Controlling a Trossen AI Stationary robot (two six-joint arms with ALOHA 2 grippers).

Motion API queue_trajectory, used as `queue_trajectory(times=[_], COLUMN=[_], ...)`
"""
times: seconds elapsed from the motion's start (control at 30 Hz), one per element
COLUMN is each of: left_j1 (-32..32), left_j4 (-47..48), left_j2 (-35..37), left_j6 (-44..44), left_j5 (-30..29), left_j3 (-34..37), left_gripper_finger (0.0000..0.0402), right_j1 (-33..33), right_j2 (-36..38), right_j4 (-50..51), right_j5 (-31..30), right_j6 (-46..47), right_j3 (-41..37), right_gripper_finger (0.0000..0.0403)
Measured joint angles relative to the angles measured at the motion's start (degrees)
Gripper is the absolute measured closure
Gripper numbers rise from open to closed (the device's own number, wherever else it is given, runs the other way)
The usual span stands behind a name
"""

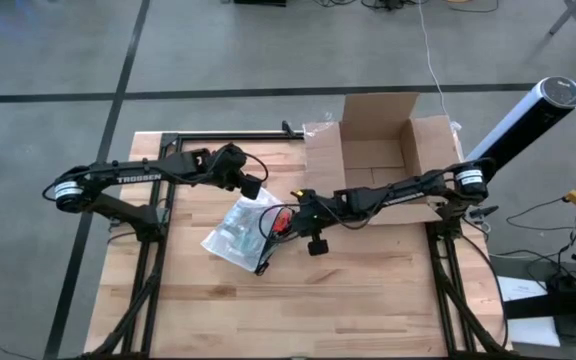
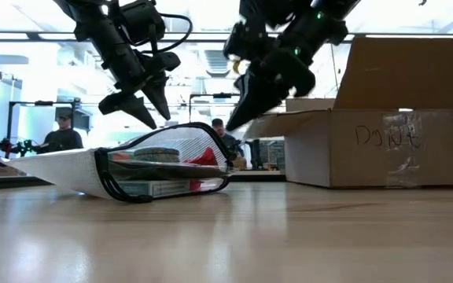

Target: Unpack boxes

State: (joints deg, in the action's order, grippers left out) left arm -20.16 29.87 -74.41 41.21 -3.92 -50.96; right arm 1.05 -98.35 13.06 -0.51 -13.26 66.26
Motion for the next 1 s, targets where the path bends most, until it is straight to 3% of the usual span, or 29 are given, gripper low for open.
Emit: queue_trajectory(times=[0.3,0.47,0.63,1.0], left_j1=[0.0,0.0,-0.02,-0.02], left_j4=[-0.18,-0.1,0.0,-0.09], left_j2=[0.0,0.02,0.04,0.04], left_j6=[-0.09,-0.11,-0.17,-0.81], left_j5=[-0.04,-0.03,-0.02,-0.02], left_j3=[0.0,0.0,0.0,0.0], left_gripper_finger=[0.0241,0.0242,0.024,0.0242], right_j1=[-1.5,-1.47,-1.64,-1.58], right_j2=[7.36,14.25,19.95,13.4], right_j4=[-0.52,-1.46,-11.45,-22.84], right_j5=[-0.96,-0.94,-0.91,-0.22], right_j6=[2.85,5.86,9.37,13.47], right_j3=[-2.84,-11.46,-20.66,-22.4], right_gripper_finger=[0.0403,0.0403,0.0403,0.0403])
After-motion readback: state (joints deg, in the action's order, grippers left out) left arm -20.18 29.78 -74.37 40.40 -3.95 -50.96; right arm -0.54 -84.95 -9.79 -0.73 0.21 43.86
